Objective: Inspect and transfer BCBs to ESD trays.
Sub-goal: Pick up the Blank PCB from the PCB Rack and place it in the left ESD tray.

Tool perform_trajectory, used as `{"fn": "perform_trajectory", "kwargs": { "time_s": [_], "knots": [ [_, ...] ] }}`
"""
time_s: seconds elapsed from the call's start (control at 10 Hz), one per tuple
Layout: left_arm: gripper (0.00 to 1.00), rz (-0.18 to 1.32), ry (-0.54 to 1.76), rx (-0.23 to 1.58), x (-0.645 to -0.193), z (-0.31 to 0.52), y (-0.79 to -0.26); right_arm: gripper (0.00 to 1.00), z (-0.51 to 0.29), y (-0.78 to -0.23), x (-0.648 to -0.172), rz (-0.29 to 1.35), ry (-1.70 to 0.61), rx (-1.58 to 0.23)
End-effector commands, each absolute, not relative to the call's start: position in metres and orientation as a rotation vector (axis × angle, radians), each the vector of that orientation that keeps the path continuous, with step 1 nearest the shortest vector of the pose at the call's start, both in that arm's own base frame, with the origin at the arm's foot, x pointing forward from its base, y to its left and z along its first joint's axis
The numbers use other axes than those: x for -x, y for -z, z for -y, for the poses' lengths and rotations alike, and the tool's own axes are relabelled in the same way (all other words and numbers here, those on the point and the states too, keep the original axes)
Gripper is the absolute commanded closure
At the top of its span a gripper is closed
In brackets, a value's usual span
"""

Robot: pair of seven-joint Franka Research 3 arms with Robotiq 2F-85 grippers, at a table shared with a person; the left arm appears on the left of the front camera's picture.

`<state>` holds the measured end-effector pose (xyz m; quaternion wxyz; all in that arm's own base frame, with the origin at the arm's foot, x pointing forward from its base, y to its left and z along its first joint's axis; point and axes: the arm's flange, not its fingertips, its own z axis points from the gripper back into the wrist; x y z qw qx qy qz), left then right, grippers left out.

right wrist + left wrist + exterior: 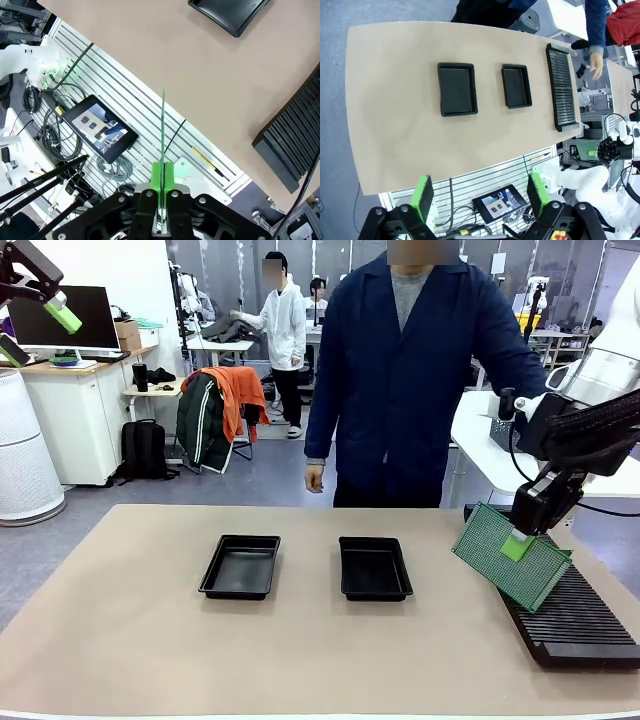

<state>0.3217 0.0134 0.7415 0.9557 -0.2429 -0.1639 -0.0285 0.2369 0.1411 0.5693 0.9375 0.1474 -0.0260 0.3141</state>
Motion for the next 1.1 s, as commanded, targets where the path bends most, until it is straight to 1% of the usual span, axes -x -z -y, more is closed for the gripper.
{"fn": "perform_trajectory", "kwargs": {
  "time_s": [0.0, 0.1, 0.3, 0.6, 0.8, 1.0],
  "knots": [
    [0.0, 0.34, 0.053, 0.504, -0.322, -0.014, -0.74, 0.97, -0.155, -0.573, -0.254, 0.076, -0.586, -0.325],
    [0.0, 0.34, 0.053, 0.504, -0.322, -0.014, -0.74, 0.97, -0.165, -0.575, -0.273, 0.081, -0.501, -0.304],
    [0.0, 0.34, 0.053, 0.504, -0.322, -0.014, -0.74, 0.97, -0.197, -0.575, -0.305, 0.071, -0.406, -0.344],
    [0.0, 0.34, 0.053, 0.504, -0.322, -0.014, -0.74, 0.97, -0.238, -0.555, -0.35, -0.014, -0.302, -0.502],
    [0.0, 0.34, 0.053, 0.504, -0.322, -0.014, -0.74, 0.97, -0.268, -0.529, -0.379, -0.077, -0.211, -0.599],
    [0.0, 0.34, 0.053, 0.504, -0.322, -0.014, -0.74, 0.97, -0.3, -0.505, -0.392, -0.061, -0.128, -0.677]
  ]
}}
